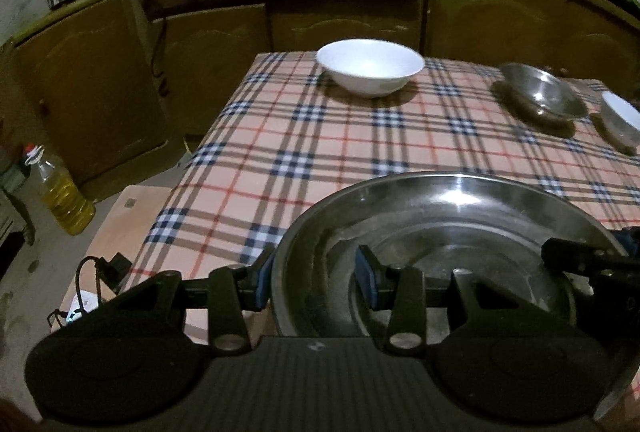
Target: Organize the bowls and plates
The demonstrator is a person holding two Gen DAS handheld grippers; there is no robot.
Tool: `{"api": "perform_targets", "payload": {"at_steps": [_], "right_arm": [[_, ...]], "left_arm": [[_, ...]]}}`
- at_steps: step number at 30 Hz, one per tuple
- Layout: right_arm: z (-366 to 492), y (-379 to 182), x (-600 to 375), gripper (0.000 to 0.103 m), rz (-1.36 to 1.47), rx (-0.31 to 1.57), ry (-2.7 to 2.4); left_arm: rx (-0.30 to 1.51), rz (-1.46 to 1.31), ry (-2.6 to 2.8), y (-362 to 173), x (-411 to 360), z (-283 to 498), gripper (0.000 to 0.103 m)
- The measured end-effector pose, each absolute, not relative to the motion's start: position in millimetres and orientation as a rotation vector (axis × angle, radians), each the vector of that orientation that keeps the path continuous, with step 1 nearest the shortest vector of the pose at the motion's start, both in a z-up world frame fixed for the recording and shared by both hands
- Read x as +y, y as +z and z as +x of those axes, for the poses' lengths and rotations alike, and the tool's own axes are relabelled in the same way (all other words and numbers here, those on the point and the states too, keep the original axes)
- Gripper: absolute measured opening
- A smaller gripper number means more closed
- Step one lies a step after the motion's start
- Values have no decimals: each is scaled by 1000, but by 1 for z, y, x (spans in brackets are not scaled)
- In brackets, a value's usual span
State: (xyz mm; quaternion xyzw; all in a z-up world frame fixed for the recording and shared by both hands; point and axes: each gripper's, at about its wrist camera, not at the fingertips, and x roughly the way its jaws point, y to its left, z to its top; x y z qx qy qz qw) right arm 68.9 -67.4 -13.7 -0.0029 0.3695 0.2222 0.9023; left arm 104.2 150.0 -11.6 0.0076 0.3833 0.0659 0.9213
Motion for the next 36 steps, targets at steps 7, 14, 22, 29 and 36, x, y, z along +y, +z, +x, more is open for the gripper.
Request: {"api": "perform_targets", "payload": {"at_steps": [7,14,22,29,36], "right_arm": [[80,-29,-45,40,-5,792,485],[89,-38,-28,40,5,794,496],[93,-44,-21,40,11,804,493],[92,-47,-23,41,9,830,480],[89,-31,-39,48,11,761,457]], "left_arm": [[812,25,154,-25,171,113,42],[816,18,173,-34,185,122,43],[807,12,170,-42,190,125,43],[799,11,177,-45,188,121,45],[807,2,211,-40,187,114,54]]}}
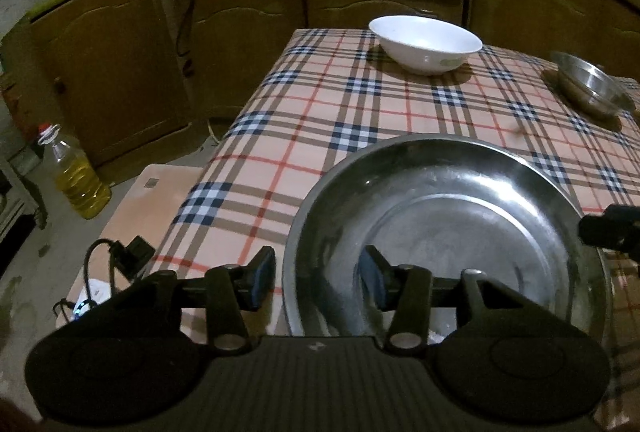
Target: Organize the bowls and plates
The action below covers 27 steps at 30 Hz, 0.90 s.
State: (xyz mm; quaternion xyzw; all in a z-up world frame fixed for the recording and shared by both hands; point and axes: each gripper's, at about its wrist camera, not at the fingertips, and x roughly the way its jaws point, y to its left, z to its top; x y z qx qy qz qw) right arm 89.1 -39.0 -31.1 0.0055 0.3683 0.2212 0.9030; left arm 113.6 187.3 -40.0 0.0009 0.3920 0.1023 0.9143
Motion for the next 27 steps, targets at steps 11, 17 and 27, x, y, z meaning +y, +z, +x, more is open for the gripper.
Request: {"api": "perform_targets", "payload": {"at_steps": [11,17,27], "right_arm": [[71,3,-83,71,-59,640,431],[73,19,-125,75,-30,607,358],[87,36,-208,80,65,565,226]], "left_arm": [[728,0,215,4,163,96,81],[676,16,103,29,113,97,90],[652,4,-59,46,33,117,95]]}}
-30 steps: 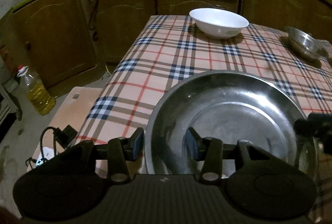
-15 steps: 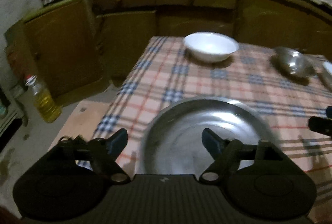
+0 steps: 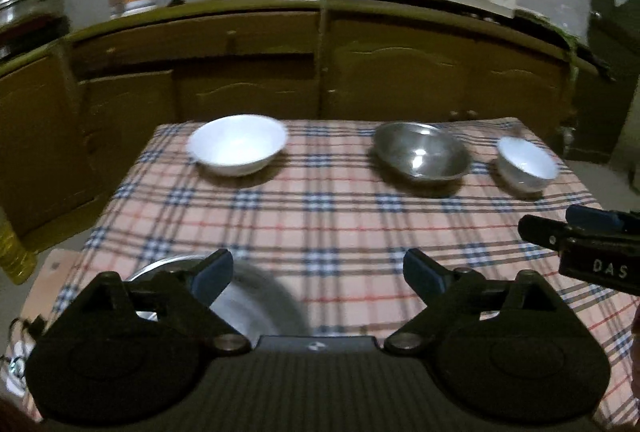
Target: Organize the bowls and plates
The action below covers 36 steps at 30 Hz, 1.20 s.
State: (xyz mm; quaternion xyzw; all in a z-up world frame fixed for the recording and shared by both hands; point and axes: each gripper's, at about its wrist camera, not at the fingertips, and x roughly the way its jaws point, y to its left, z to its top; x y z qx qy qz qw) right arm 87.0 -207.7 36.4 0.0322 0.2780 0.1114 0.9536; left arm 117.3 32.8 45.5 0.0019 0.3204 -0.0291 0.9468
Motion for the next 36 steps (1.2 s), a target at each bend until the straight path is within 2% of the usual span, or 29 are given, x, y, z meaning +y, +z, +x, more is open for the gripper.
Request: {"api": "perform_targets", "payload": {"at_steps": [14,23,36], "right_arm": [[141,39,-284,80,156,567,153],[201,19,-287,80,213,624,166],[289,-22,-267,80,251,735,143]], "left_arm": [[641,78,-97,47,-42,179,95],[666,49,-86,35,-53,247,95],[737,17,-64,-8,-54,333,95]]}}
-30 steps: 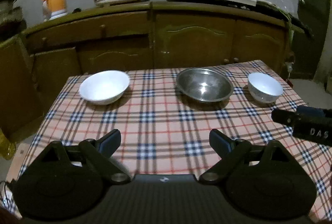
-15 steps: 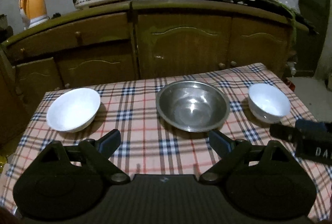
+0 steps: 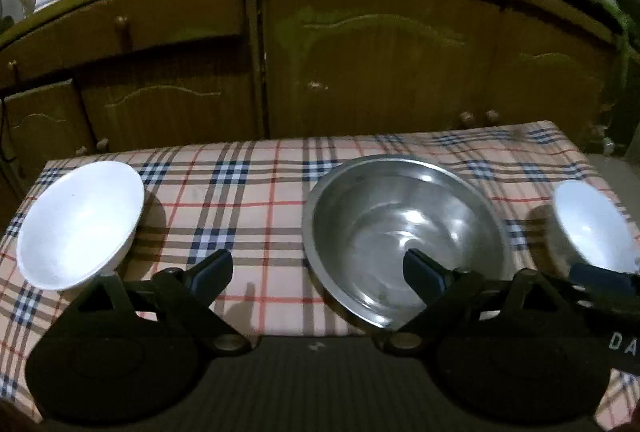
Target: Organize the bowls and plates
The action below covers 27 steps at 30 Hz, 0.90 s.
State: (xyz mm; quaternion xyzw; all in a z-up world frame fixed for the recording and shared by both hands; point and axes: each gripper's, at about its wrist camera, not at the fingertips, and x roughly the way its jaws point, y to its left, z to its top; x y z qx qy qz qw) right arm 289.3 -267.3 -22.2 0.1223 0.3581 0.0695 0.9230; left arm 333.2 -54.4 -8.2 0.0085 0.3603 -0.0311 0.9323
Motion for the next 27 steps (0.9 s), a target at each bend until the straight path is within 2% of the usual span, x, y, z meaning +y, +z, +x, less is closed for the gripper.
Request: {"api": "perform_targets", "payload": {"at_steps": [4,8,11,13,15,17,27], "right_arm": [[308,-34,-263,80,268,767,127],[323,-45,-257,80,266,784,121],[332,-53,-257,79,301,787,122],[336,-57,-258,67,331,789,124],[340,-60,-257,36,346,798,131],[342,-62,-254,27,332,810,134],[322,-38,-257,25,288,741,118]], "left_arm": [[756,5,-62,-17,-50,349,93],[766,7,-69,-23,-49,362,86],[779,25,-77,-27,-51,371,67],[793,27,-91,-31,-50,377,54],[818,23,-99,-37,-50,380,33],[839,18,-126,-40,-51,381,22],[800,-4,-150,-20,-54,361,21]]}}
